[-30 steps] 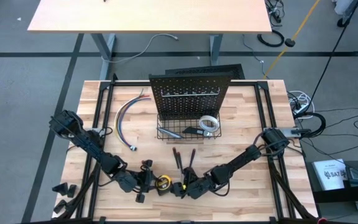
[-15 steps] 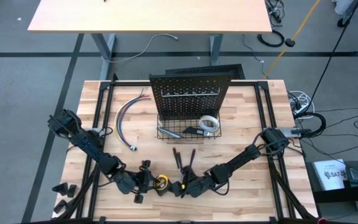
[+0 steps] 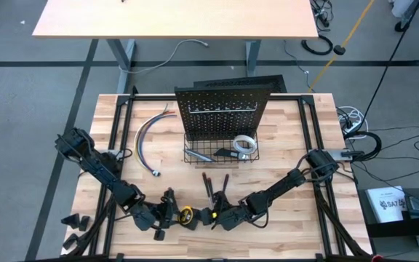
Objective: Hang tools onto peg board
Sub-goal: Hang the tape measure onto the wire basket on the pegboard
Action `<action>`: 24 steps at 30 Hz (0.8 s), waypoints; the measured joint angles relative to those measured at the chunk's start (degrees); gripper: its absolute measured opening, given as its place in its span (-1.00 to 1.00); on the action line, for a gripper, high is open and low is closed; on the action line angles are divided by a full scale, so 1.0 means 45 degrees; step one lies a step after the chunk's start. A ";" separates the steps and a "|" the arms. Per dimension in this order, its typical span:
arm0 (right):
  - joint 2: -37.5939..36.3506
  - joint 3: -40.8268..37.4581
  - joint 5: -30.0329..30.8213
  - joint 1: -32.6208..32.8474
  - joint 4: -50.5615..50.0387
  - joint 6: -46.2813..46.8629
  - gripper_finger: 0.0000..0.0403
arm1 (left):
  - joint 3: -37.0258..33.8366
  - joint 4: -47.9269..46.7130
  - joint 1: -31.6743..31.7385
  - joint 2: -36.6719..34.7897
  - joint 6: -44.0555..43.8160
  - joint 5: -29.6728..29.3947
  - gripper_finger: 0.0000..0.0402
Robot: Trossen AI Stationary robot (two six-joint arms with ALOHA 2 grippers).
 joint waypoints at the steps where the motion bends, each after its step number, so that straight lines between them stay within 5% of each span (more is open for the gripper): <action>1: 0.0000 0.0000 -0.0040 0.0047 -0.0041 0.0332 -0.02 | 0.0000 0.0000 0.0000 0.0000 -0.0005 0.0000 -0.38; 7: 0.0007 0.0004 0.0250 0.0289 -0.0843 0.1555 -0.02 | -0.0009 0.0014 0.0000 0.0010 0.0005 -0.0067 -0.38; 24: 0.0015 0.0000 0.0508 0.0051 -0.0664 0.0947 0.02 | -0.0024 0.0063 0.0010 0.0024 0.0024 -0.0153 -0.38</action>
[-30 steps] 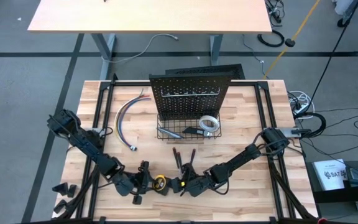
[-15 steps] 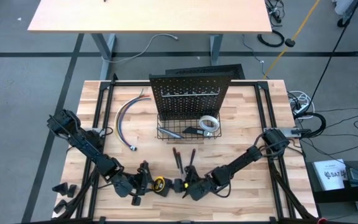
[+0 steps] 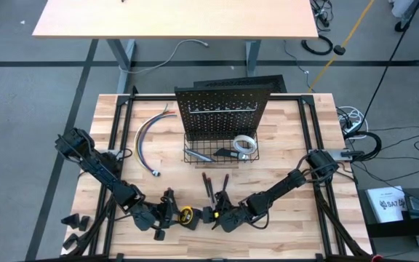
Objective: Hang tools onto peg board
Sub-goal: Hang the tape measure onto the wire basket on the pegboard
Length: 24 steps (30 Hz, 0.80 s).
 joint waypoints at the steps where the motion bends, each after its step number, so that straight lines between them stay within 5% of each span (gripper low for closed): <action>1: 0.0000 0.0000 -0.0048 -0.0005 -0.0019 0.0000 0.05 | 0.0000 0.0000 0.0000 0.0000 0.0000 -0.0004 -0.38; 11: 0.0000 0.0000 -0.0930 -0.0320 -0.0007 0.0178 0.42 | 0.0000 0.0000 0.0000 0.0010 0.0091 -0.0133 -0.38; 24: 0.0827 0.0185 -0.0880 -0.0738 0.1607 -0.0152 0.40 | -0.0005 -0.0014 0.0005 0.0010 0.0117 -0.0255 -0.38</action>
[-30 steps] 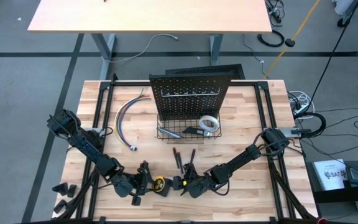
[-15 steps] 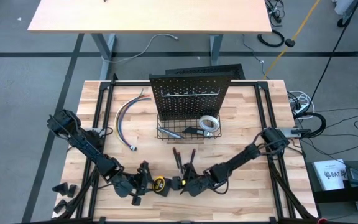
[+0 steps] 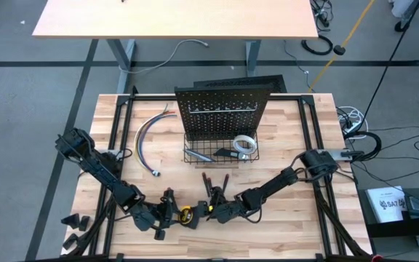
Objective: Hang tools onto peg board
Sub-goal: Hang the tape measure onto the wire basket on the pegboard
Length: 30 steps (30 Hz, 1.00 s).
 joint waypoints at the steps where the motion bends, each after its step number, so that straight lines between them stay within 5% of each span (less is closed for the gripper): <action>1: 0.0122 0.0142 0.0043 0.0000 0.0011 -0.0086 0.40 | -0.0005 -0.0010 0.0000 0.0000 0.0005 -0.0005 -0.38; 8: 0.0334 0.0558 -0.0079 0.0005 -0.0089 -0.0906 0.36 | -0.0010 -0.0094 -0.0010 -0.0010 -0.0004 -0.0005 -0.38; 14: 0.0329 0.0563 -0.0032 0.0068 -0.0225 -0.0926 0.09 | -0.0010 -0.0104 -0.0015 -0.0010 -0.0029 -0.0005 -0.38; 23: 0.0294 0.0568 -0.0032 0.0121 -0.0159 -0.1733 0.09 | -0.0019 0.0108 -0.0019 -0.0316 -0.0036 0.0073 -0.38; 30: -0.0379 0.0563 -0.0351 0.0141 -0.0546 -0.4280 0.09 | -0.0073 -0.1095 0.0044 -0.1948 0.0199 0.0108 -0.38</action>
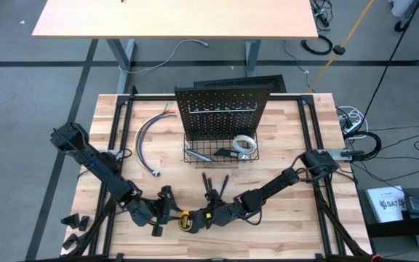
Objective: Hang tools onto peg board
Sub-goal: Hang the tape measure onto the wire basket on the pegboard
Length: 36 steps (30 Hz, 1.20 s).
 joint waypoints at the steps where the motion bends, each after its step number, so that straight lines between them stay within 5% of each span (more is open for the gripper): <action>1: -0.0134 0.0000 0.0066 0.0012 0.0032 -0.0263 0.09 | 0.0004 -0.0174 -0.0004 -0.0296 0.0000 -0.0008 -0.38; 11: -0.1409 -0.0005 0.1766 0.0269 -0.0359 -0.3372 0.09 | 0.0039 -0.0331 -0.0033 -0.2909 0.0015 -0.1030 -0.38; 17: -0.3149 -0.0150 0.5249 0.1205 -0.3532 -0.4632 0.09 | 0.0044 0.0266 -0.0035 -0.3584 -0.0385 -0.1434 -0.38; 26: -0.6324 -0.2974 0.9297 0.2679 -0.3504 -0.7139 0.09 | 0.0063 0.2119 0.0184 -0.2143 -0.1666 -0.1822 -0.38; 31: -0.7758 -0.5187 1.0850 0.2786 -0.1582 -1.0131 0.09 | 0.0063 0.3723 0.0736 -0.0604 -0.1489 -0.2139 -0.38; 36: -0.7976 -0.7202 0.9311 0.2436 0.3500 -1.3195 0.09 | 0.0063 0.5510 0.1519 0.0890 0.0782 -0.1955 -0.37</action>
